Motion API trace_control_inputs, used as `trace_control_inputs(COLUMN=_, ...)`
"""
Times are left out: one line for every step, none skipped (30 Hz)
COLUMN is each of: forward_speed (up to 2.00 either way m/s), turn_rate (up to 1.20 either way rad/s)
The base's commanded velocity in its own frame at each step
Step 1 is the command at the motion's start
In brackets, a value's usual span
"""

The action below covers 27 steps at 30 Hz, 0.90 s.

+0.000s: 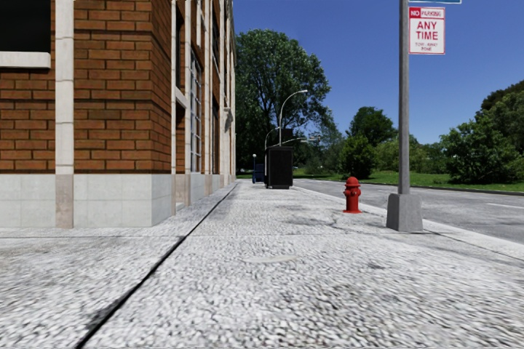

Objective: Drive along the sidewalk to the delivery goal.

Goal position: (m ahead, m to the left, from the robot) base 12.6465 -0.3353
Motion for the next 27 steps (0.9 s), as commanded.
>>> trace_control_inputs(forward_speed=1.54, turn_rate=0.0)
trace_control_inputs(forward_speed=1.54, turn_rate=0.0)
trace_control_inputs(forward_speed=1.54, turn_rate=0.0)
trace_control_inputs(forward_speed=1.54, turn_rate=0.0)
trace_control_inputs(forward_speed=1.54, turn_rate=0.0)
trace_control_inputs(forward_speed=1.55, turn_rate=0.0)
trace_control_inputs(forward_speed=1.55, turn_rate=0.0)
trace_control_inputs(forward_speed=1.55, turn_rate=0.0)
trace_control_inputs(forward_speed=1.61, turn_rate=0.0)
trace_control_inputs(forward_speed=2.0, turn_rate=0.0)
trace_control_inputs(forward_speed=2.0, turn_rate=0.0)
trace_control_inputs(forward_speed=2.0, turn_rate=0.0)
trace_control_inputs(forward_speed=2.0, turn_rate=0.0)
trace_control_inputs(forward_speed=2.0, turn_rate=0.0)
trace_control_inputs(forward_speed=2.0, turn_rate=0.0)
trace_control_inputs(forward_speed=2.0, turn_rate=0.0)
trace_control_inputs(forward_speed=2.0, turn_rate=0.0)
trace_control_inputs(forward_speed=2.0, turn_rate=0.0)
trace_control_inputs(forward_speed=2.0, turn_rate=0.0)
trace_control_inputs(forward_speed=2.0, turn_rate=0.0)
trace_control_inputs(forward_speed=2.0, turn_rate=0.0)
trace_control_inputs(forward_speed=2.0, turn_rate=0.0)
trace_control_inputs(forward_speed=2.0, turn_rate=0.0)
trace_control_inputs(forward_speed=2.0, turn_rate=0.0)
trace_control_inputs(forward_speed=2.0, turn_rate=0.0)
trace_control_inputs(forward_speed=2.0, turn_rate=0.0)
trace_control_inputs(forward_speed=2.0, turn_rate=0.0)
